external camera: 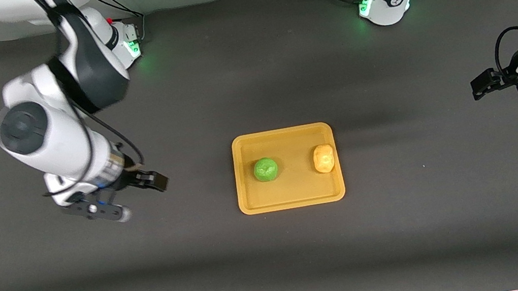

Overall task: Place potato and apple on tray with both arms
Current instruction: 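Open the right gripper and lift it away from the apple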

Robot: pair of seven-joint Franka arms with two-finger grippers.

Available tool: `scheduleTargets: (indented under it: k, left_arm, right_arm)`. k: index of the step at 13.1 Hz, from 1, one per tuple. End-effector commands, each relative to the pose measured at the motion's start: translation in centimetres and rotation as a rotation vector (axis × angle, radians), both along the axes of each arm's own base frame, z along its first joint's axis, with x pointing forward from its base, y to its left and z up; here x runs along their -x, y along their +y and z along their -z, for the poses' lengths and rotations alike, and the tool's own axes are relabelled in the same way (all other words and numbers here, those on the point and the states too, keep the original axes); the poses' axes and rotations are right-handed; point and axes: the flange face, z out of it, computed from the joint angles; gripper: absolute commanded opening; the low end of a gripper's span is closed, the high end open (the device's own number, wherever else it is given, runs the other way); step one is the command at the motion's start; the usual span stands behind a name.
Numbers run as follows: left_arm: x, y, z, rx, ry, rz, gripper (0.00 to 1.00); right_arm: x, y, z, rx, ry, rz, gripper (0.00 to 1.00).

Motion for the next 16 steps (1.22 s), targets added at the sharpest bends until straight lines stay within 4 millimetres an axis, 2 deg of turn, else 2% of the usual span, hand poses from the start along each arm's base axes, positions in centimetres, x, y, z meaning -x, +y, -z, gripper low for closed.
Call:
scheduleTargets:
  k: [1, 3, 5, 8, 11, 15, 16]
  left_arm:
    - [1.1, 0.4, -0.9, 0.001, -0.006, 0.009, 1.00]
    - [1.3, 1.1, -1.2, 0.000, -0.006, -0.005, 1.00]
    - [2.7, 1.4, -2.7, -0.009, 0.008, -0.017, 1.00]
    - [3.9, 1.2, -4.6, -0.018, -0.006, -0.019, 1.00]
    - [3.9, 0.0, -4.4, -0.018, -0.007, -0.011, 1.00]
    - [3.6, -0.2, -3.7, 0.053, 0.005, -0.013, 1.00]
    - [3.7, -0.5, -3.8, 0.052, 0.004, -0.008, 1.00]
  right_arm:
    - [2.4, -5.5, -3.6, -0.021, -0.015, -0.005, 1.00]
    - [3.3, -9.8, -6.0, -0.023, 0.011, -0.027, 1.00]
    - [4.7, -13.9, -8.2, -0.019, 0.025, -0.092, 1.00]
    - [7.4, -18.1, -9.1, 0.006, 0.022, -0.110, 1.00]
    - [9.1, -20.8, -10.1, 0.018, 0.016, -0.101, 1.00]
    - [8.6, -20.8, -9.3, 0.043, 0.021, -0.125, 1.00]
    - [8.5, -20.8, -9.1, 0.043, 0.022, -0.190, 1.00]
